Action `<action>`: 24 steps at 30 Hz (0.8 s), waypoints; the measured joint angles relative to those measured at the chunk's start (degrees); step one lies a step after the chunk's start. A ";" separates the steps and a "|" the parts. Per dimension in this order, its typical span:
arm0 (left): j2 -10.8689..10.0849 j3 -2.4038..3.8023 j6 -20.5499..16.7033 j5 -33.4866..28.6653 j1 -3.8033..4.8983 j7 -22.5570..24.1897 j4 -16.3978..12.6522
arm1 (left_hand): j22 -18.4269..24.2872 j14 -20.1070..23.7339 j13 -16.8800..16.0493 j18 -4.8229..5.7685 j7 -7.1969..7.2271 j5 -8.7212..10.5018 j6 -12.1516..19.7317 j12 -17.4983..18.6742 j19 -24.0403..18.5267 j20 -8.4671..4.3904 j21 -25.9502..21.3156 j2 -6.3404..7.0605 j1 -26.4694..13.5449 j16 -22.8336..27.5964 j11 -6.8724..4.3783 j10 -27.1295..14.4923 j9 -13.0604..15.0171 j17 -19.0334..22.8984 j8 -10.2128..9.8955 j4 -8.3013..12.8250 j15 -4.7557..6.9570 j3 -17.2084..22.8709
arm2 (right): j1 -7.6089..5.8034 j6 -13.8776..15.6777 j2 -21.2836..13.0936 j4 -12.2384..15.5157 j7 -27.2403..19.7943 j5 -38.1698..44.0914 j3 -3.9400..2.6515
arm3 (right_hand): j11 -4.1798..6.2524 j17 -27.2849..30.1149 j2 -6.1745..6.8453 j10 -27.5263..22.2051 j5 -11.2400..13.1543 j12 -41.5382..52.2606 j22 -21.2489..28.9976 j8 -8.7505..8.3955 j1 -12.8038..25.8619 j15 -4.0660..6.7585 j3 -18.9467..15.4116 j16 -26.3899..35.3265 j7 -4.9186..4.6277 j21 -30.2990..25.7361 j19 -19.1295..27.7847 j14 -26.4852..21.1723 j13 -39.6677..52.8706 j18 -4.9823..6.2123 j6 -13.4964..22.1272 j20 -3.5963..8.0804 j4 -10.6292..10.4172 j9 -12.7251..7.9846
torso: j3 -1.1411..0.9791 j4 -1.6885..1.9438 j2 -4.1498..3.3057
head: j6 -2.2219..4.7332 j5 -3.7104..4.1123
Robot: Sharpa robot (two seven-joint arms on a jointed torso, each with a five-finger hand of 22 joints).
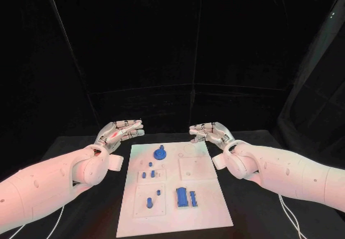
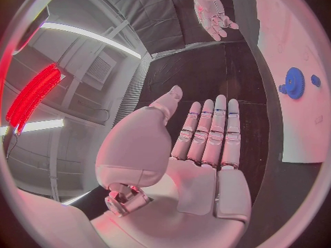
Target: Assemble the parts on the task board
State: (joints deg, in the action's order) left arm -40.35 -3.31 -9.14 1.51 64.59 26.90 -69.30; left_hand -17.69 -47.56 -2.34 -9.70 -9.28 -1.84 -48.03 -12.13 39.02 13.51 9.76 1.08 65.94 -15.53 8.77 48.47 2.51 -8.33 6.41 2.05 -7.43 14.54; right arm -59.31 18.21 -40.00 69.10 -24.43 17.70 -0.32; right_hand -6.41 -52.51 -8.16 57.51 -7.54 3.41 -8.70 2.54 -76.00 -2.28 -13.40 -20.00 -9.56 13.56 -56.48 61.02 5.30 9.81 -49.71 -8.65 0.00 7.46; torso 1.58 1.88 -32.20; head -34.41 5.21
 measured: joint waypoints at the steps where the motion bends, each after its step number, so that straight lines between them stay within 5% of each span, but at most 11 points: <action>1: -0.08 0.00 -0.12 0.01 -0.06 -0.04 -0.20 | 0.97 2.61 0.47 0.08 0.48 0.37 2.62 0.68 -2.12 -0.70 -0.51 -0.22 -3.64 0.84 -0.48 -2.67 -0.50 0.46 -0.42 -0.42 0.42 -0.79 | 0.02 0.10 -0.15 0.30 0.04 -0.01 0.02 | 0.25 2.13 0.34 -2.33 0.33 -0.52 0.37 -0.44 3.09 0.35 0.56 0.83 0.37 -0.57 2.30 -2.48 -0.64 -0.05 2.01 0.35 -0.02 -0.30 | -0.01 -0.02 0.00 | -0.01 -0.11; 7: -0.69 0.46 -2.06 0.01 -0.75 -0.10 -2.93 | 4.59 12.33 1.65 2.16 2.39 1.15 12.45 3.14 -10.09 -3.48 -2.50 -0.76 -17.09 4.05 -2.29 -12.56 -1.75 2.16 -3.18 -1.45 1.98 -3.78 | 0.01 1.97 -1.04 4.04 0.02 -1.17 0.10 | 2.90 13.63 2.13 -14.89 1.92 -2.33 2.25 -1.74 19.72 1.64 3.49 5.20 2.48 -3.51 14.67 -15.88 -3.63 -2.27 12.92 2.25 0.01 -1.94 | -0.43 -0.55 0.24 | -0.04 -2.09; 14: -1.99 1.55 -9.09 -0.14 -2.06 0.10 -9.33 | 7.68 20.70 2.08 3.06 4.32 1.41 20.88 5.29 -16.97 -5.88 -4.23 -0.98 -28.68 6.77 -4.78 -21.07 -2.24 5.11 -5.28 -1.85 5.40 -6.36 | -0.39 8.96 -2.91 12.48 -1.00 -5.82 0.22 | 5.22 22.59 5.14 -24.72 5.31 -2.78 4.85 -2.11 32.67 2.05 5.81 8.62 4.11 -5.84 24.30 -26.27 -4.74 -3.18 21.39 4.81 -0.01 -5.26 | -1.20 -1.46 0.77 | 0.03 -4.62; 19: -3.07 2.36 -16.86 -0.45 -3.24 0.41 -14.66 | 9.65 25.93 2.18 4.54 7.12 1.41 26.17 6.65 -21.28 -7.36 -7.07 -1.05 -35.95 8.47 -7.06 -26.45 -2.37 7.00 -5.70 -2.07 6.60 -7.84 | -0.60 15.44 -3.99 17.68 -2.19 -10.31 0.31 | 5.95 28.38 6.89 -31.08 6.52 -3.00 7.09 -2.11 41.04 2.18 7.08 10.82 6.99 -7.32 30.53 -32.98 -5.03 -4.07 26.83 7.03 -0.02 -6.56 | -1.47 -1.74 0.95 | 0.04 -5.14; 22: -3.61 2.74 -21.54 -0.66 -3.82 0.64 -17.13 | 10.57 28.44 2.22 6.65 7.94 1.41 28.68 8.42 -23.27 -8.29 -8.03 -1.07 -39.39 9.31 -7.75 -28.97 -2.38 7.52 -5.96 -1.95 6.91 -8.62 | -0.68 18.78 -4.42 19.53 -2.87 -12.66 0.33 | 6.10 31.13 7.37 -34.06 6.85 -3.00 7.71 -2.11 45.01 2.22 7.82 11.85 7.99 -8.07 33.50 -36.18 -5.12 -5.44 29.45 7.64 0.08 -6.90 | -1.53 -1.81 0.99 | 0.04 -5.20; 24: -3.86 2.91 -24.13 -0.81 -4.06 0.78 -18.30 | 11.15 29.98 2.24 6.82 8.35 1.63 30.26 9.46 -24.55 -9.57 -8.60 -1.07 -41.55 9.79 -8.05 -30.53 -2.38 7.76 -5.96 -2.10 7.04 -8.99 | -0.71 20.39 -4.57 20.19 -3.22 -13.80 0.33 | 6.19 32.75 7.60 -35.81 6.85 -3.00 7.97 -2.11 47.36 2.21 8.82 12.46 8.41 -9.18 35.23 -38.06 -5.16 -5.99 30.98 7.93 -0.01 -7.05 | -1.55 -1.84 0.99 | 0.04 -5.21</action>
State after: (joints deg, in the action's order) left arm -44.21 -0.40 -33.28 0.70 60.53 27.67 -87.60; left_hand -6.54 -17.58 -0.10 -2.87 -0.93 -0.21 -17.77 -2.67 14.47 3.94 1.16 0.01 24.38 -5.74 0.73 17.93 0.13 -0.57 0.45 -0.05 -0.39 5.54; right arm -60.02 38.60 -44.57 89.28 -27.65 3.90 0.01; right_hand -0.22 -19.76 -0.56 21.70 -0.69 0.41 -0.73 0.44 -28.64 -0.06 -4.58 -7.54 -1.15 4.38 -21.25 22.95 0.15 3.82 -18.73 -0.72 -0.01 0.41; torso 0.03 0.04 -31.21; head -34.37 0.00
